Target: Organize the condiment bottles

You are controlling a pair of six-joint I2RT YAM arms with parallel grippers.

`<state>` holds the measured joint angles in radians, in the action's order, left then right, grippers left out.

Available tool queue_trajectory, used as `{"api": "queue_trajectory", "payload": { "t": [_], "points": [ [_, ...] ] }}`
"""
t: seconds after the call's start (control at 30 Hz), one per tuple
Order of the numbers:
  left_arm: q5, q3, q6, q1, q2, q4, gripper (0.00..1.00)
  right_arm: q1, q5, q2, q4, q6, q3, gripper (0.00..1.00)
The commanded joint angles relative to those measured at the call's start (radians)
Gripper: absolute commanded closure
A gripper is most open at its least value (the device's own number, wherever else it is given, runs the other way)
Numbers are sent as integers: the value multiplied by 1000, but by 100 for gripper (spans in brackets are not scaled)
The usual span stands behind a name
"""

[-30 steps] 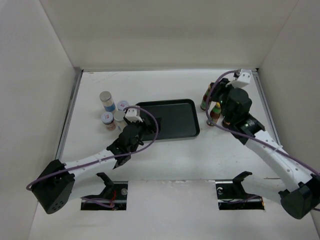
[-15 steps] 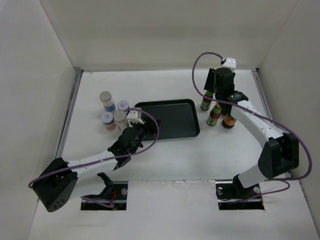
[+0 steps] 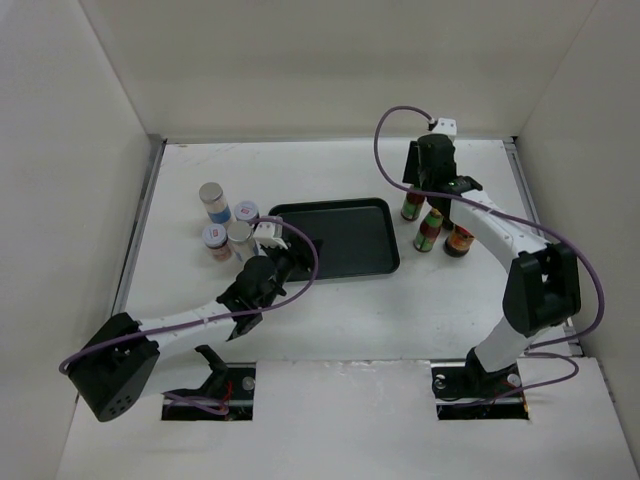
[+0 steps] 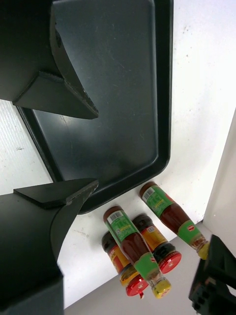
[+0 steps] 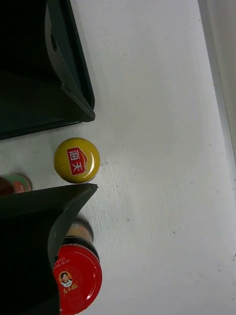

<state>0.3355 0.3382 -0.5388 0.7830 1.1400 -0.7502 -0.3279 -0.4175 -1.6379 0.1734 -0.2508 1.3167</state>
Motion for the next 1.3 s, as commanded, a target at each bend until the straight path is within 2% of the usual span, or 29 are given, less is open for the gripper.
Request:
{"api": "queue_trajectory", "payload": {
  "t": [0.0, 0.1, 0.27, 0.37, 0.57, 0.7, 1.27],
  "points": [
    [-9, -21, -16, -9, -28, -72, 50, -1, 0, -16, 0, -7, 49, 40],
    [-6, -22, -16, -15, -22, -72, 50, -1, -6, -17, -6, -19, 36, 46],
    [-15, -24, -29, -20, -26, -72, 50, -1, -26, -10, -18, -19, 33, 68],
    [-15, -24, -30, -27, -16, -72, 50, -1, -53, 30, -58, -4, 32, 77],
    [-6, -34, -35, -37, -28, -86, 50, -30, -92, 179, -153, 71, 29, 78],
    [-15, -39, -46, -44, -26, -95, 50, -78, -70, 205, -155, 84, 45, 78],
    [-12, -48, -53, -63, -22, -103, 50, -283, 17, 75, -273, 28, 47, 80]
  ]
}}
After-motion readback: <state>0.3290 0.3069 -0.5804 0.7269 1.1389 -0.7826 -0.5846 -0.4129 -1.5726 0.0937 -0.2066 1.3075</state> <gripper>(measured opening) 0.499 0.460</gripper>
